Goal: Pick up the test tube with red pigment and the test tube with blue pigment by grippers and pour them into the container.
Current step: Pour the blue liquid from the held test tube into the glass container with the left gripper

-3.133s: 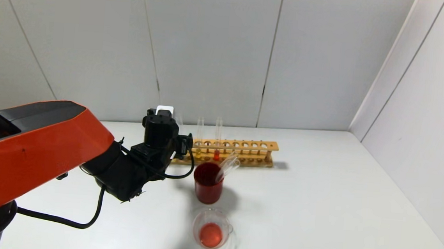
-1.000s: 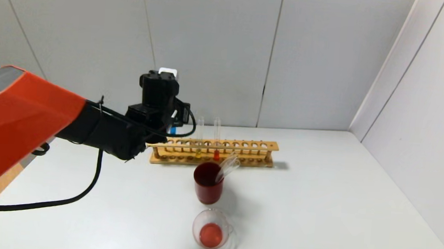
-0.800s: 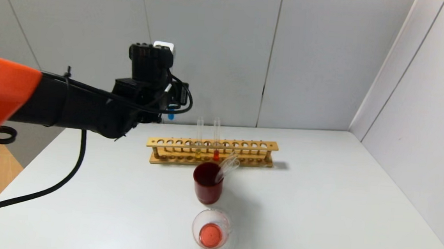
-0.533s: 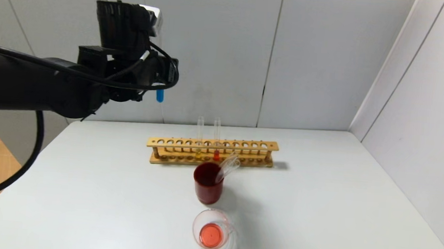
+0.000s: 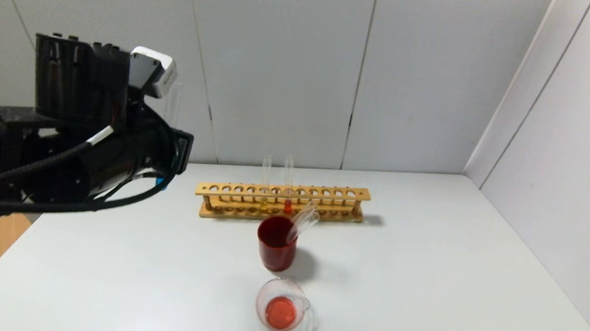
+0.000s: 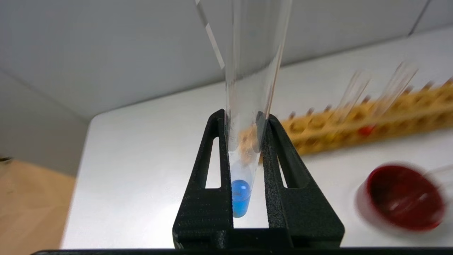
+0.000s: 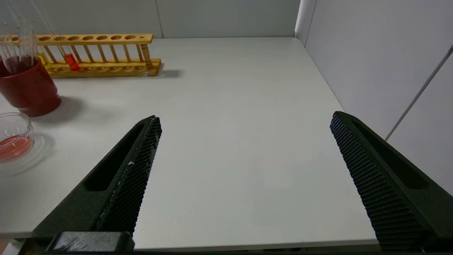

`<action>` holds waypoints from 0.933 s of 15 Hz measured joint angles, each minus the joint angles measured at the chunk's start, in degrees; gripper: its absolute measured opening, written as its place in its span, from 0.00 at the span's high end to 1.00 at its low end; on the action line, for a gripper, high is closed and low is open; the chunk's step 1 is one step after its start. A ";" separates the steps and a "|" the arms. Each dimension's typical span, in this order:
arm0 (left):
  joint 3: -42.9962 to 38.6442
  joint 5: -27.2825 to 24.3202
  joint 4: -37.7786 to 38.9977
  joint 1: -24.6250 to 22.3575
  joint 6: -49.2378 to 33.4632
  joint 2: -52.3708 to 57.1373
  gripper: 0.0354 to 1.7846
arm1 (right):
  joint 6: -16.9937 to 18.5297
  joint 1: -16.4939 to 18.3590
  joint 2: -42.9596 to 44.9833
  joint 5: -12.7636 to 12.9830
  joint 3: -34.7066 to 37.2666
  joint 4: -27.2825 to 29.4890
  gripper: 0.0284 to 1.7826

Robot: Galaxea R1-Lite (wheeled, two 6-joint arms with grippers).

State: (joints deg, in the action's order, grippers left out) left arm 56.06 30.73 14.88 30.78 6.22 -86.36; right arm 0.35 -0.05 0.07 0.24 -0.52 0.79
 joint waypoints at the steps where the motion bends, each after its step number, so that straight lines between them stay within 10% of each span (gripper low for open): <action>1: -3.32 0.38 0.05 0.69 2.18 2.07 0.85 | 0.00 0.00 0.00 -0.02 0.00 0.00 0.02; 7: -19.76 0.79 3.83 10.78 8.61 5.74 0.85 | -0.02 -0.02 0.00 0.00 0.00 -0.02 0.02; 14: -27.71 1.46 27.23 14.81 17.53 -10.41 0.85 | -0.02 -0.02 0.00 -0.02 0.00 -0.02 0.02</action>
State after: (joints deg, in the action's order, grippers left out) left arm 28.36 32.20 42.12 45.59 23.75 -96.77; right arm 0.33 -0.07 0.07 0.22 -0.52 0.77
